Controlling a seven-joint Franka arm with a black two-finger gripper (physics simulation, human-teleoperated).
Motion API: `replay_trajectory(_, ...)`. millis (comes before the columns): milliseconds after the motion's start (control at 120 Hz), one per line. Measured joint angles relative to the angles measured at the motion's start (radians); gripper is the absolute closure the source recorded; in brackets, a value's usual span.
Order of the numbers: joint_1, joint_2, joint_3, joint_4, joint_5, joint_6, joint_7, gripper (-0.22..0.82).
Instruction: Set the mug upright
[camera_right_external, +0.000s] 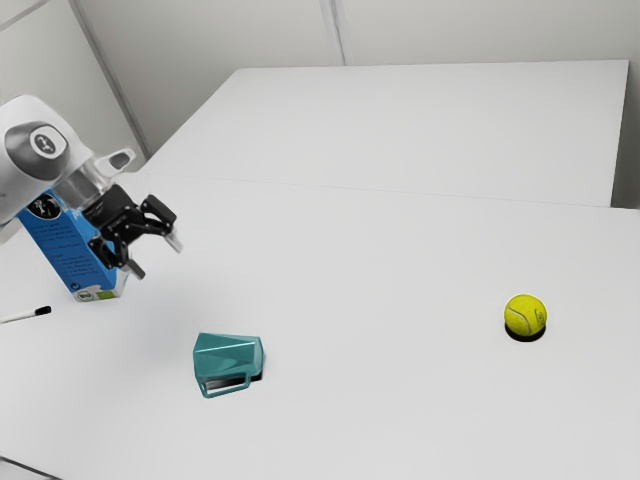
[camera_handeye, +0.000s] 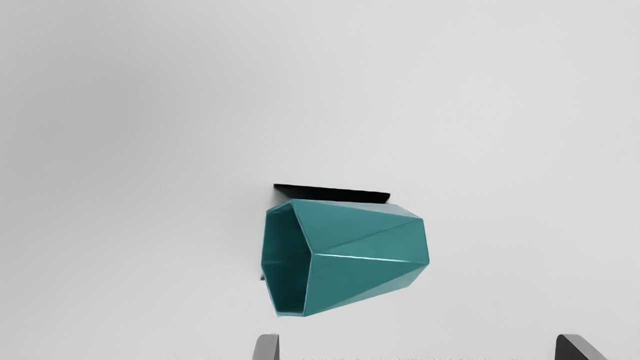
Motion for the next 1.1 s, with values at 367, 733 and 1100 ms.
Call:
replay_trajectory(367,0.034,0.100,0.053,-0.117,-0.079,-0.021,0.006,0.00)
replay_trajectory(733,0.035,0.191,0.054,-0.189,-0.263,-0.025,0.012,0.00)
replay_trajectory(1100,0.025,0.257,0.009,-0.185,-0.436,0.006,0.015,0.00)
